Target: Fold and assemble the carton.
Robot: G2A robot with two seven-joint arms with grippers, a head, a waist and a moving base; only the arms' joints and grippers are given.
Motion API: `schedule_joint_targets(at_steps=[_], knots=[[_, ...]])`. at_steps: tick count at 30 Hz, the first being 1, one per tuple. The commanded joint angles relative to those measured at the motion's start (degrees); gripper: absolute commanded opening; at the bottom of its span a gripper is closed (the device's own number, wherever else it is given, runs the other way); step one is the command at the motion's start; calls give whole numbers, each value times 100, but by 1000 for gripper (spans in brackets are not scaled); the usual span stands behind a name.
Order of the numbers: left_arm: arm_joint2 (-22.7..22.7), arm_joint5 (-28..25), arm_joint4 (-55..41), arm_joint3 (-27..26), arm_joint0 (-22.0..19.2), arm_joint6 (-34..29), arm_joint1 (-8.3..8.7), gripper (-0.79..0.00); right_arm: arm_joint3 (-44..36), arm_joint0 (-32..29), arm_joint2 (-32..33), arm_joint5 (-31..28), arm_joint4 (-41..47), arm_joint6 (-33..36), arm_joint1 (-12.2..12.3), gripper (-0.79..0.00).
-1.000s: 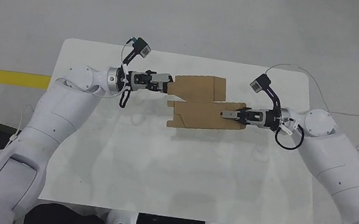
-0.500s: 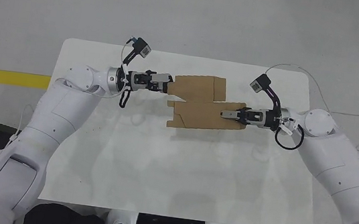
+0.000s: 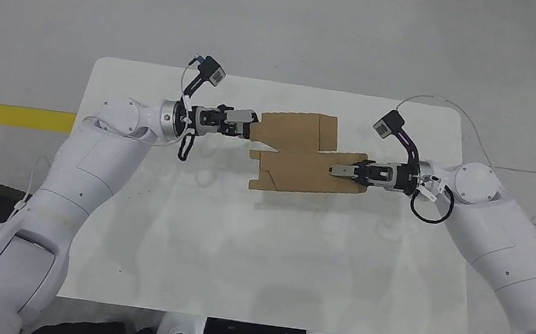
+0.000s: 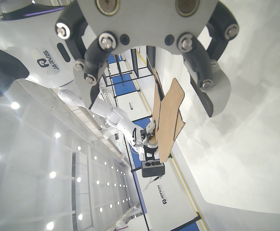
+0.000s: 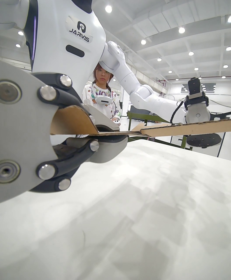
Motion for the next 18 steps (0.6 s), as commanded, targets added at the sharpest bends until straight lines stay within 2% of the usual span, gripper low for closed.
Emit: schedule_joint_targets(at_steps=[1,14,18], knots=[[0,0,0,0,0,0,0,0,0,0,0,0,0,0,0,-785],[0,0,0,0,0,0,0,0,0,0,0,0,0,0,0,-785],[-39,152,236,-256,158,233,20,0,-186,-122,107,63,-153,-219,17,-785]])
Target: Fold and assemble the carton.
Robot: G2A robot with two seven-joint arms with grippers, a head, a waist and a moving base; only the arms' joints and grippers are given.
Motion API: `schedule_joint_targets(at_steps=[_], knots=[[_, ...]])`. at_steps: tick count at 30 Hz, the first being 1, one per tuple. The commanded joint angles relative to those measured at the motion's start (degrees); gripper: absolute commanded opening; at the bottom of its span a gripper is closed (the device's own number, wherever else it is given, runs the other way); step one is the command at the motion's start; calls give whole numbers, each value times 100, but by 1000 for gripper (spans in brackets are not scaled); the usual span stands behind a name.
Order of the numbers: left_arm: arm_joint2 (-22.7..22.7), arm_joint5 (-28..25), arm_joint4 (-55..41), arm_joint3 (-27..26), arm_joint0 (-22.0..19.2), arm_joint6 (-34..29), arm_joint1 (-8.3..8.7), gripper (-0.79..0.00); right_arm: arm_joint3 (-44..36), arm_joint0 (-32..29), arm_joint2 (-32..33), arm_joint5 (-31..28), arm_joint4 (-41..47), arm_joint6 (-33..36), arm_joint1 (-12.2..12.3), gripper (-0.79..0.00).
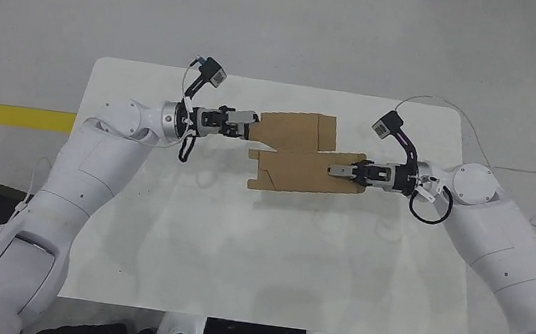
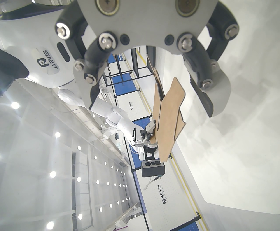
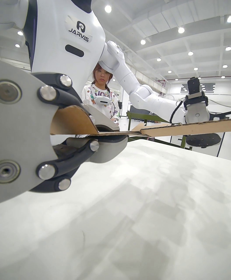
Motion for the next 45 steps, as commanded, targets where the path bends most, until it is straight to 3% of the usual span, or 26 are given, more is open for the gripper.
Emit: schedule_joint_targets(at_steps=[1,9,20,33,45], knots=[[-34,64,160,-80,58,65,19,0,-57,-52,77,0,-29,-27,13,-785],[-170,202,373,-237,148,101,39,0,-55,-195,344,89,-119,46,46,-785],[-140,280,139,-332,84,-43,-85,0,42,-290,418,173,-365,-1,-35,-785],[-348,389,-5,-491,116,-264,-105,0,-26,-420,576,207,-700,-102,-78,-785],[-228,340,365,-260,63,-190,-206,0,-279,-508,717,254,-696,-46,-134,-785]])
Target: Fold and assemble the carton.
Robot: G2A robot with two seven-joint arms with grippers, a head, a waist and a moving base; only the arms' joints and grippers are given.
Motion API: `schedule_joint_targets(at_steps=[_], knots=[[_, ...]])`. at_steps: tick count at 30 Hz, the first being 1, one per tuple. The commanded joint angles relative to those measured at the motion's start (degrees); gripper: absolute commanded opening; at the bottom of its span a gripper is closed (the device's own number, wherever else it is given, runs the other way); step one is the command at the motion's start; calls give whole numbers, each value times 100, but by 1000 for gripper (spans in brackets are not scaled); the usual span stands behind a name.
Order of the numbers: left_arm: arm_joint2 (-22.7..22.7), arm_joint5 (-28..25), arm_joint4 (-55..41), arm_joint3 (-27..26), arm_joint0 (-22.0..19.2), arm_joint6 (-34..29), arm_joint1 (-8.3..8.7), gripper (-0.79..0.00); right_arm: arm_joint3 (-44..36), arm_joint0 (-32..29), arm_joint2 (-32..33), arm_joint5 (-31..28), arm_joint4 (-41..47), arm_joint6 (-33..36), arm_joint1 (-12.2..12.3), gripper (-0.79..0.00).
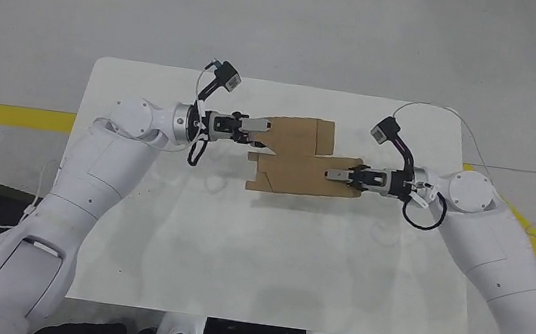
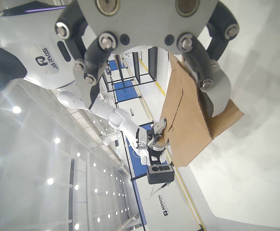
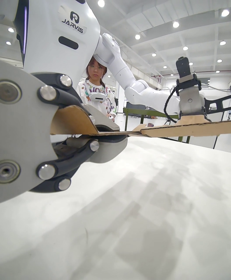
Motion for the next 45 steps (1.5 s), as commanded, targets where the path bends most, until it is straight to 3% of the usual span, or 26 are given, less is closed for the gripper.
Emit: schedule_joint_targets(at_steps=[1,3,8,13,20,27,36,41,45], knots=[[-1,-10,29,31,-9,-5,-11,0,-14,-11,18,4,4,24,-9,-785],[1,3,41,57,-9,-22,-22,0,-27,-19,41,-1,7,41,-19,-785],[13,93,122,122,-16,-58,-44,-148,-39,-30,86,6,-10,81,-45,-785],[14,223,217,200,-21,-86,-58,-394,-11,-46,137,3,-32,122,-66,-785],[18,339,422,306,-9,-146,-65,-440,-18,-62,217,10,-61,198,-89,-785],[-15,365,506,362,27,-143,-73,-576,-45,-82,263,29,-115,268,-115,-785],[-97,417,537,405,59,-137,-75,-637,-47,-89,291,73,-223,368,-152,-785],[-139,445,547,392,84,-133,-77,-785,-34,-84,315,89,-250,397,-173,-785],[-164,467,561,381,100,-139,-79,-785,-25,-81,333,85,-272,403,-191,-785]])
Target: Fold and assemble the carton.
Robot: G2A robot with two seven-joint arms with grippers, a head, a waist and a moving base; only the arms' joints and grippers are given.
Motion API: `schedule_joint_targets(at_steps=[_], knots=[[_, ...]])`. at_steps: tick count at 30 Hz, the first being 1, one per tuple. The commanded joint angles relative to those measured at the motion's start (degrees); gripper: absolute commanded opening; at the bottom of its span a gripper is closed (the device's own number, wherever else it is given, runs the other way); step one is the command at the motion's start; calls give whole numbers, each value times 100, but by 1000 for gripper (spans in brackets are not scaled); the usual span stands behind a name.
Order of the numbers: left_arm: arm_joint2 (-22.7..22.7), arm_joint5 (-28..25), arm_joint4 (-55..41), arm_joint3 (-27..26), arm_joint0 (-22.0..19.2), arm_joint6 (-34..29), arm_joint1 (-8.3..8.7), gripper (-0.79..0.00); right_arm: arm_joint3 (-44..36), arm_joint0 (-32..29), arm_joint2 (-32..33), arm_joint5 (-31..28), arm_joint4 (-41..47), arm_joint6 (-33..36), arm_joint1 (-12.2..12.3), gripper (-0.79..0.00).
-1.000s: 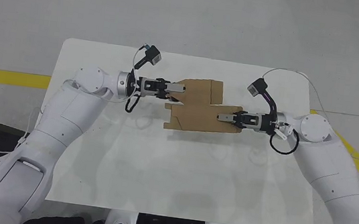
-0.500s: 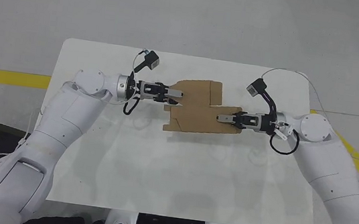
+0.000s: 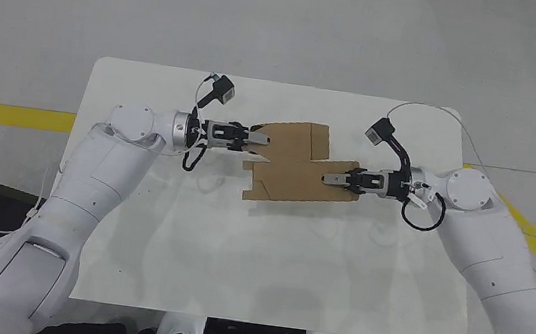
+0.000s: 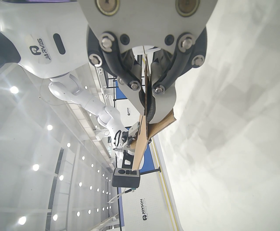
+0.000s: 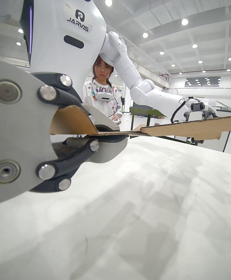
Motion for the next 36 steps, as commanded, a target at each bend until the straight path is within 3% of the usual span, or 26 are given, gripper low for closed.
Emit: schedule_joint_targets(at_steps=[1,3,4,7,8,9,16,23,31,36], knots=[[-11,1,9,-5,8,-3,-2,-785,7,1,9,3,-6,0,-8,-785],[-19,5,13,-11,15,-17,-4,-785,8,3,18,24,-11,-3,-17,-785],[-22,6,15,-14,18,-21,-6,-785,7,5,24,30,-16,-2,-21,-727],[-28,5,38,-18,19,-34,-12,-785,16,7,51,39,-17,-2,-30,-379],[-33,-4,32,-23,20,-41,-15,-785,44,7,73,39,-10,-5,-29,-28],[-40,-19,37,-26,17,-37,-16,-785,83,8,105,28,-16,-11,-25,0],[-116,-167,-18,-114,-5,-174,-17,-785,450,51,525,-281,-308,-37,96,0],[-113,-300,95,-192,-30,-284,-25,-785,4,-8,843,-397,-70,-152,201,0],[-68,-348,210,-187,-63,-292,-51,-785,-658,17,499,-283,784,-37,91,0],[-37,-345,53,-270,-61,-343,-87,-785,-677,118,100,-343,807,-98,-37,0]])
